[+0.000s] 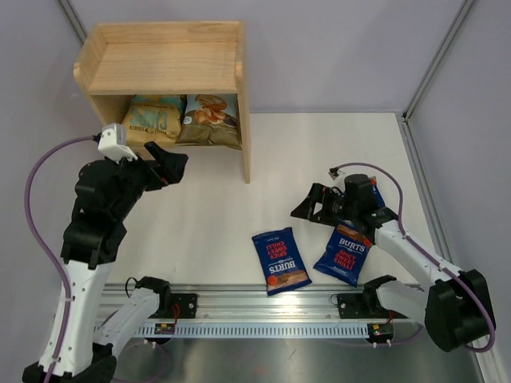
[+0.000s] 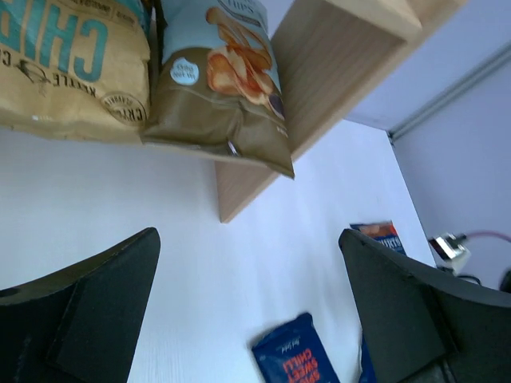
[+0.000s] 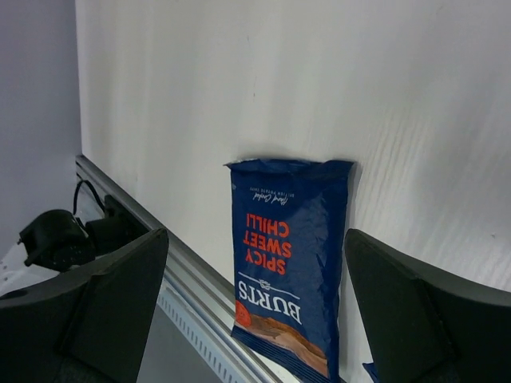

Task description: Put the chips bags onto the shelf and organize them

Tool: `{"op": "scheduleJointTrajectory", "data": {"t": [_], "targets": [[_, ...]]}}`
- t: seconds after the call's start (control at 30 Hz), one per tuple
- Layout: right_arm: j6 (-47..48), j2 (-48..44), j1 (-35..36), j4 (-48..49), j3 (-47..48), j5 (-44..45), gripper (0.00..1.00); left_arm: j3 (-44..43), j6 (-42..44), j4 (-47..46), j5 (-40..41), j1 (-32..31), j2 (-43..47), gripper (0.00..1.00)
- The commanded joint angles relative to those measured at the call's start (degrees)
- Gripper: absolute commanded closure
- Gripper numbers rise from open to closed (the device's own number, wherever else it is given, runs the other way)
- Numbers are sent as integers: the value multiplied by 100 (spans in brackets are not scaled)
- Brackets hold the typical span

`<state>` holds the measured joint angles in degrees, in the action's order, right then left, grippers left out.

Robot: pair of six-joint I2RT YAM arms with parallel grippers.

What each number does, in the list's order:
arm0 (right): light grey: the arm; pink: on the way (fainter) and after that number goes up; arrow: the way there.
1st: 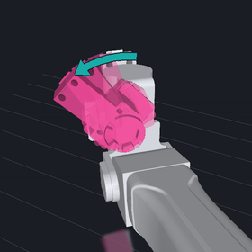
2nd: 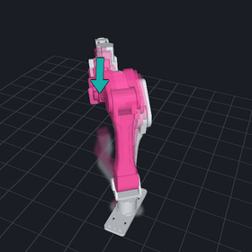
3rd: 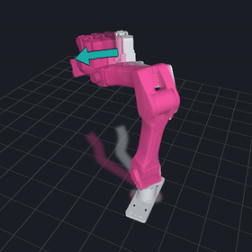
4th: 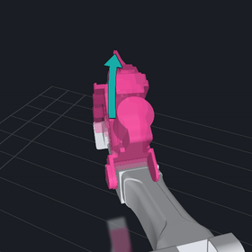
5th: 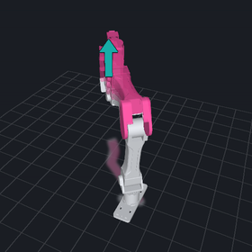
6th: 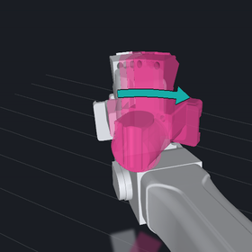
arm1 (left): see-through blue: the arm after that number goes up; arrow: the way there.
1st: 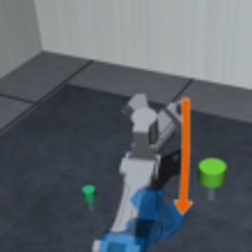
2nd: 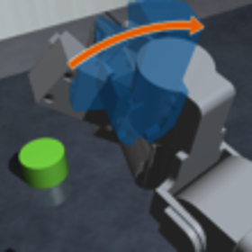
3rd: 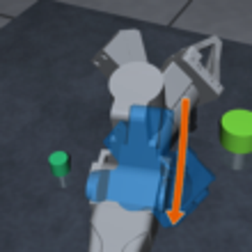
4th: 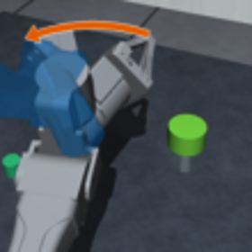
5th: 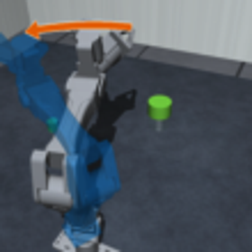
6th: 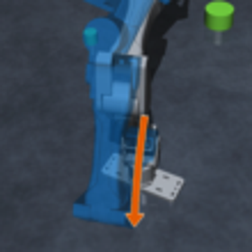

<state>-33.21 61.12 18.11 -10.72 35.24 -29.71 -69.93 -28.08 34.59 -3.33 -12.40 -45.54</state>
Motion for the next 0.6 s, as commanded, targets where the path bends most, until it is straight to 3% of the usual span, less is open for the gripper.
{"op": "scheduleJointTrajectory", "data": {"t": [0.0, 0.1, 0.2, 0.57], "targets": [[192, 346, 551, 456, -53, 159, 1, 443, 285, 329, -885, 19, 403, 1], [254, 689, 790, 509, -88, 220, 2, 787, 285, 400, -1535, 19, 686, 1], [236, 1032, 1036, 457, -79, 334, 12, 1227, 364, 522, -2047, 10, 1055, 1], [131, 1806, 2267, -227, 158, 2328, 18, 1456, 926, 1594, -2110, 10, 1969, 1]]}}
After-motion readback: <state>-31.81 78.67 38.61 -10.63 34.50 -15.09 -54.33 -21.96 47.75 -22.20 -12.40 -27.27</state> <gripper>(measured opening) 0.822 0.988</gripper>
